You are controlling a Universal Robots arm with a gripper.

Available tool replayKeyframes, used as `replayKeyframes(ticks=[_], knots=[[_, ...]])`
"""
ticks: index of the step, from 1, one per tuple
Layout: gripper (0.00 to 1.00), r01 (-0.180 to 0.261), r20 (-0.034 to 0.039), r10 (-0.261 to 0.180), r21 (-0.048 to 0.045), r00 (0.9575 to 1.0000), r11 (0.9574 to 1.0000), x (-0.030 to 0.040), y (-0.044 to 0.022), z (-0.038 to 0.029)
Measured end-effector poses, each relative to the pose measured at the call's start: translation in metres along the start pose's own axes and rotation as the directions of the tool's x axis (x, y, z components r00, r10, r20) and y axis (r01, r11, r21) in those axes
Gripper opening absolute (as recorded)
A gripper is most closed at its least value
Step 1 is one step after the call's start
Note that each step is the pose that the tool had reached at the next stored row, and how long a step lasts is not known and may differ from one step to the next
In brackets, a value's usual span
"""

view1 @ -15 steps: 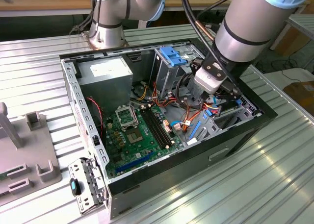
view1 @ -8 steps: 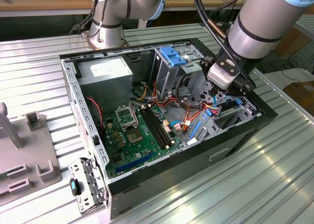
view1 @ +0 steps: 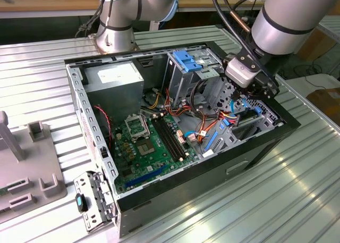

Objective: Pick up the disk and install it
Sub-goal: 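Insert the second disk wire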

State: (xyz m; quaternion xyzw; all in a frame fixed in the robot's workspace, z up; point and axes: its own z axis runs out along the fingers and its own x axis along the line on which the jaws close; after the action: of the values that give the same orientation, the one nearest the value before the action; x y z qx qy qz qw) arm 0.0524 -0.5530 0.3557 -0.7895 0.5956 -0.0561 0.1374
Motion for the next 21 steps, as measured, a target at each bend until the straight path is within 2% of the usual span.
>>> replayKeyframes(ticks=[5, 9, 12, 14, 15, 19, 20, 21], knots=[[0.11, -0.002, -0.0003, 0.002, 0.0006, 1.0000, 1.0000, 0.0012, 0.0001, -0.0014], [0.11, -0.004, -0.0007, 0.004, 0.0008, 1.0000, 1.0000, 0.0018, -0.0030, -0.0030], [0.11, -0.017, -0.0048, 0.017, 0.0019, 0.9998, 0.9998, 0.0021, -0.0046, -0.0039], [0.11, -0.040, -0.0118, 0.040, 0.0037, 0.9991, 0.9992, 0.0021, -0.0048, -0.0040], [0.11, -0.060, -0.0176, 0.060, 0.0055, 0.9980, 0.9982, 0.0022, -0.0048, -0.0039], [0.11, -0.126, -0.0388, 0.126, 0.0121, 0.9912, 0.9920, 0.0022, -0.0049, -0.0039], [0.11, -0.130, -0.0402, 0.131, 0.0127, 0.9906, 0.9914, 0.0024, -0.0051, -0.0039], [0.11, -0.139, -0.0467, 0.139, 0.0128, 0.9891, 0.9902, 0.0027, -0.0063, -0.0035]])
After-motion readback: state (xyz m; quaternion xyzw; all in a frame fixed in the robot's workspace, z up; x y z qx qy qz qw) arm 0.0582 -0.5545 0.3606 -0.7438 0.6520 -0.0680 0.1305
